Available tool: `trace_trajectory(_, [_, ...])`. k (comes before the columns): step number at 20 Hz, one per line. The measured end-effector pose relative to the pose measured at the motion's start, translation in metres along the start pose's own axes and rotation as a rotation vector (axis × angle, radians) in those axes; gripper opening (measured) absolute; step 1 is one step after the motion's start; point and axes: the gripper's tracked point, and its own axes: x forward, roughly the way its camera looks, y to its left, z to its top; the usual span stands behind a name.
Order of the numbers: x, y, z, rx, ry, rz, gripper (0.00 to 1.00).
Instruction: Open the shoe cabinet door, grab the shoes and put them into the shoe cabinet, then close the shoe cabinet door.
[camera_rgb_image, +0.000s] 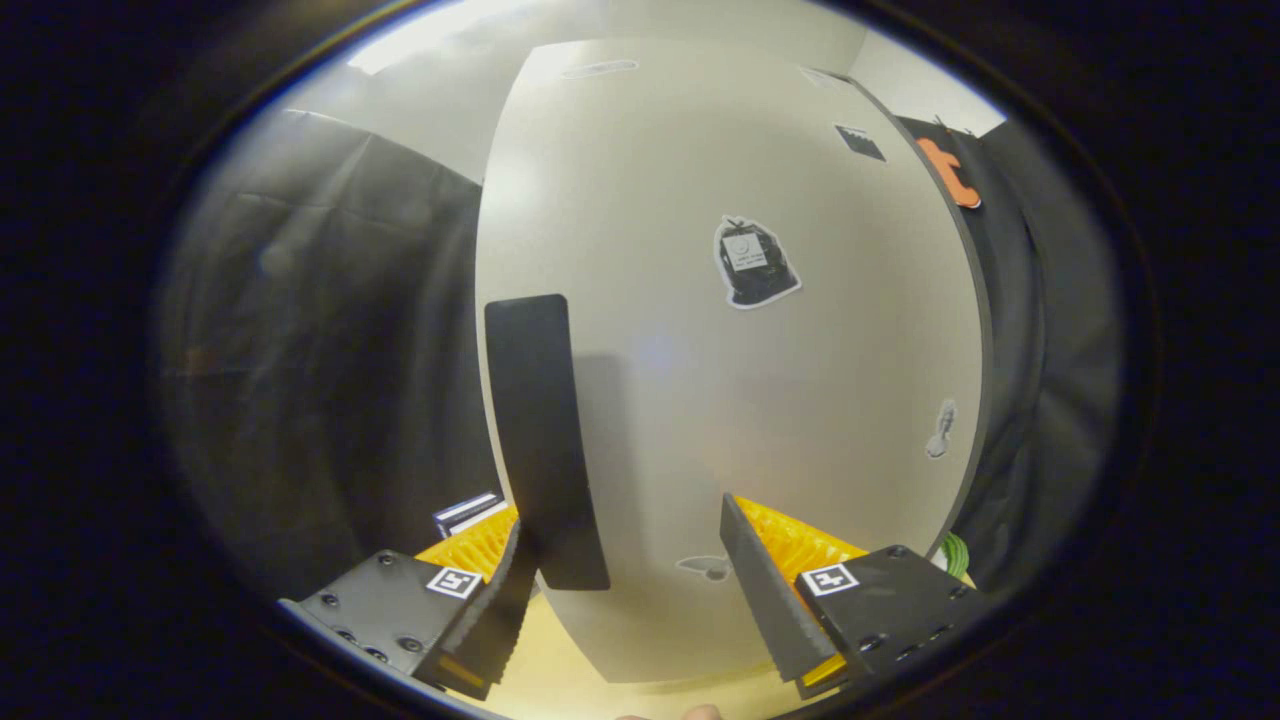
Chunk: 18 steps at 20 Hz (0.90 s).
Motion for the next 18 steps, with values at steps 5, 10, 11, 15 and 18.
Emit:
trace_trajectory(5, [0.016, 0.002, 0.002, -0.002, -0.005, -0.029, 1.00])
trace_trajectory(10, [0.024, 0.008, 0.000, -0.016, -0.020, -0.069, 0.99])
trace_trajectory(11, [0.024, 0.011, -0.001, -0.018, -0.024, -0.077, 0.99])
trace_trajectory(15, [0.028, 0.017, -0.003, -0.019, -0.034, -0.110, 0.99])
trace_trajectory(18, [0.032, 0.018, -0.003, -0.014, -0.044, -0.132, 0.99])
